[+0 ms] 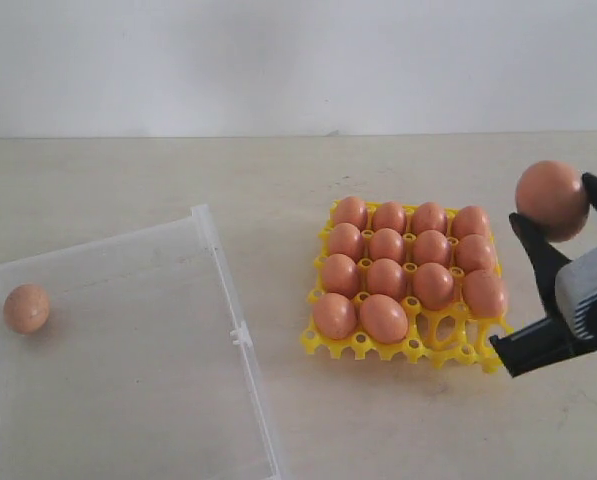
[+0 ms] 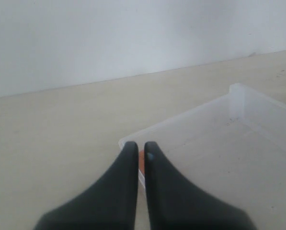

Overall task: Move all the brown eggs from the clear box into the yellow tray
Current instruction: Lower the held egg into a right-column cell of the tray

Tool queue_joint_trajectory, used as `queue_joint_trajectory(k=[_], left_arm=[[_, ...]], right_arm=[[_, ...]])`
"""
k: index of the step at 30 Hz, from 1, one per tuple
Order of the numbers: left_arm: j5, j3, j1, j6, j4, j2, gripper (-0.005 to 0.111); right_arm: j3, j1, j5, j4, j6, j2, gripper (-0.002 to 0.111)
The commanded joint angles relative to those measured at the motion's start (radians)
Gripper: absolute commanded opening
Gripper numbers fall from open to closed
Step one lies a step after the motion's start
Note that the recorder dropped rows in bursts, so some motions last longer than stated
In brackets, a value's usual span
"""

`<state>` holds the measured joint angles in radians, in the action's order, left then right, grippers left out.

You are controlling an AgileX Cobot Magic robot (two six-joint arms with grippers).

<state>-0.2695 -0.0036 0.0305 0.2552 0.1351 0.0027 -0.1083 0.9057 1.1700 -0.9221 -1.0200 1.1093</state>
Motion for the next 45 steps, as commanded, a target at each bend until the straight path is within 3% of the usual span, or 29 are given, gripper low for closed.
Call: queue_joint_trajectory(k=[1,14,18,22,25,27,31,34,38,42,45], left_arm=[[0.007,0.004,0.003,-0.001,0.007,-0.003,0.004],[0.007,0.004,0.003,-0.001,0.007,-0.003,0.004],[0.007,0.004,0.003,-0.001,0.007,-0.003,0.004],[0.007,0.004,0.003,-0.001,0.007,-0.003,0.004],[0.007,0.004,0.003,-0.001,0.007,-0.003,0.004],[0.007,0.004,0.003,-0.001,0.007,-0.003,0.004],[0.007,0.004,0.003,-0.001,0.007,-0.003,0.004],[0.007,0.004,0.003,-0.001,0.007,-0.003,0.004],[0.007,0.004,0.003,-0.001,0.007,-0.003,0.004],[0.007,0.004,0.003,-0.001,0.007,-0.003,0.004],[0.007,0.004,0.003,-0.001,0.007,-0.003,0.004]], right_arm=[[-0.038,0.000,0.051,0.027,0.100,-0.011,0.000],[-0.172,0.000,0.010,0.262,1.066,-0.011,0.000],[-0.172,0.000,-0.200,0.454,1.091,-0.011,0.000],[-0.172,-0.037,-0.320,0.522,1.046,-0.011,0.000],[-0.172,-0.186,-0.360,0.541,1.028,-0.011,0.000],[-0.186,-0.344,-0.402,0.613,1.030,-0.007,0.000],[-0.310,-0.668,-0.657,0.948,1.077,0.019,0.000],[-0.428,-0.789,-0.867,1.248,1.225,0.051,0.000],[-0.442,-0.797,-0.909,1.678,1.576,0.054,0.000],[-0.401,-0.786,-0.637,2.210,2.094,0.067,0.000],[-0.388,-0.786,-0.592,2.473,2.235,0.115,0.000]])
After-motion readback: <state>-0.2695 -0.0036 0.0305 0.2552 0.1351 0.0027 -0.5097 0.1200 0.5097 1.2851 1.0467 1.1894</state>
